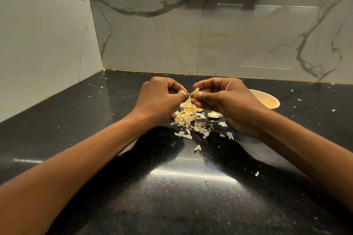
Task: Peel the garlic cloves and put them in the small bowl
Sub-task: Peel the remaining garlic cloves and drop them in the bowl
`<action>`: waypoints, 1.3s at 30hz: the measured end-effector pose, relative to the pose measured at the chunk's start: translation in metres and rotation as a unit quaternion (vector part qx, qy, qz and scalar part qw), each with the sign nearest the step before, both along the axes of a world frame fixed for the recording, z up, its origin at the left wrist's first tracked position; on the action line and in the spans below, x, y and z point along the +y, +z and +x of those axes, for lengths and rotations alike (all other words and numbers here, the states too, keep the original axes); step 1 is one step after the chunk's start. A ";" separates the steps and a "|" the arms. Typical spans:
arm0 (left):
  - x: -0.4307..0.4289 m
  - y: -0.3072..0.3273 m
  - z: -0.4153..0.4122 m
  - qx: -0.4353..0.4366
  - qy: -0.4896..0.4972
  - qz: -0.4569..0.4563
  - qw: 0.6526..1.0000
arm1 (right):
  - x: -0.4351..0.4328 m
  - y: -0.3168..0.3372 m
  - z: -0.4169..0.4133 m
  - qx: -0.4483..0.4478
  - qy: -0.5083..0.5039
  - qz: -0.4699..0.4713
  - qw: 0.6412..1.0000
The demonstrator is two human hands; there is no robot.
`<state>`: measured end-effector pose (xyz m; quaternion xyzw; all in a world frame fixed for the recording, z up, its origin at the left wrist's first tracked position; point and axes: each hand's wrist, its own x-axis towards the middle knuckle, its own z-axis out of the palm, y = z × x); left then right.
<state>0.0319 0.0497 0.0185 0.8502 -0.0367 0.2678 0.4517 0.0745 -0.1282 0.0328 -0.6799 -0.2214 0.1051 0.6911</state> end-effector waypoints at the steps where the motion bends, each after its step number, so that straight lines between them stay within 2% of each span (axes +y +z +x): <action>1: 0.000 0.000 0.000 0.001 -0.001 -0.009 1.000 | 0.000 0.000 0.000 0.000 0.000 0.000 1.000; 11: 0.002 0.001 -0.001 -0.021 -0.025 -0.009 0.999 | 0.000 -0.001 0.002 -0.028 -0.014 -0.043 0.999; 24: 0.001 -0.001 0.002 -0.003 -0.045 0.004 0.999 | 0.000 -0.001 0.001 -0.073 -0.020 -0.078 0.994; 32: 0.000 -0.001 0.002 0.010 -0.057 0.003 0.998 | 0.000 -0.001 0.001 -0.067 -0.020 -0.064 0.995; 39: -0.005 -0.003 0.000 0.000 -0.023 0.029 0.999 | 0.002 -0.002 0.000 -0.065 -0.006 -0.059 0.996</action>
